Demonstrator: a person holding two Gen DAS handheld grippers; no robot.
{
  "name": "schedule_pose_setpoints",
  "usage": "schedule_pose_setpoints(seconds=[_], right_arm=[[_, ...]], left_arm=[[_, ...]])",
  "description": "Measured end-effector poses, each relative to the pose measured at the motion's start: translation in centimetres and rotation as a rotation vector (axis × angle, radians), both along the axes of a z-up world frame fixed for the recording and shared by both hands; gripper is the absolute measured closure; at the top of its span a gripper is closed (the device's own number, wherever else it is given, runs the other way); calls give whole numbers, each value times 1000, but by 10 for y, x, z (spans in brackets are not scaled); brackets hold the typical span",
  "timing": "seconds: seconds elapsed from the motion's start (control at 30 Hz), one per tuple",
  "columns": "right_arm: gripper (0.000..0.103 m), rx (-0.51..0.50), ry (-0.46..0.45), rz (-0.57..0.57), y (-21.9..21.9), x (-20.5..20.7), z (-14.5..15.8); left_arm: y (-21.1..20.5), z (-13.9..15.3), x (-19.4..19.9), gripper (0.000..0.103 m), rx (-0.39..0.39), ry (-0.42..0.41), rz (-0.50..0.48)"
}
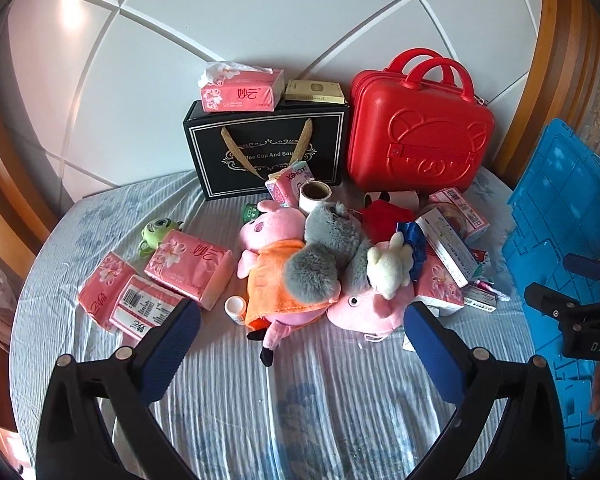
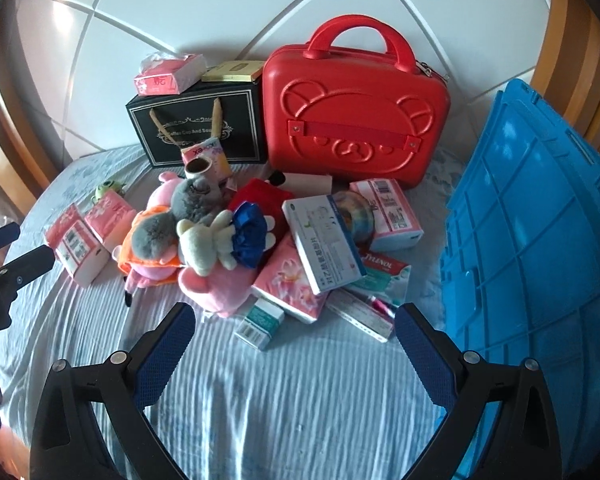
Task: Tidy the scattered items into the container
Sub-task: 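Move both grippers back from the bin to the pile on the bed, then grasp the white-blue plush bunny with left gripper while right gripper grasps a white medicine box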
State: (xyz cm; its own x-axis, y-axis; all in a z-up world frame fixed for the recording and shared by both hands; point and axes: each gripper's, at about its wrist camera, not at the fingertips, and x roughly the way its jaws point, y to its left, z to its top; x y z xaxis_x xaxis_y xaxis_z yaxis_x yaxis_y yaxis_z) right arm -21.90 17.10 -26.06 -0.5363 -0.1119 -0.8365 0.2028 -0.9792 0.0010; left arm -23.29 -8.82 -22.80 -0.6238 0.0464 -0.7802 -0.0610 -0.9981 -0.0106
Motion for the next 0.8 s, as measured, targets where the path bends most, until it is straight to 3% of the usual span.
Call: schedule_pose_setpoints(seconds=[0.4, 0.57, 0.8], right_arm=[[2, 1, -60, -74, 9, -44, -66], [2, 16, -60, -56, 5, -59, -81], [2, 123, -41, -8, 1, -79, -101]], left_arm=[[17, -52, -59, 0, -11, -18, -56], [41, -61, -65, 0, 2, 0, -150], [82, -69, -73, 0, -81, 39, -327]])
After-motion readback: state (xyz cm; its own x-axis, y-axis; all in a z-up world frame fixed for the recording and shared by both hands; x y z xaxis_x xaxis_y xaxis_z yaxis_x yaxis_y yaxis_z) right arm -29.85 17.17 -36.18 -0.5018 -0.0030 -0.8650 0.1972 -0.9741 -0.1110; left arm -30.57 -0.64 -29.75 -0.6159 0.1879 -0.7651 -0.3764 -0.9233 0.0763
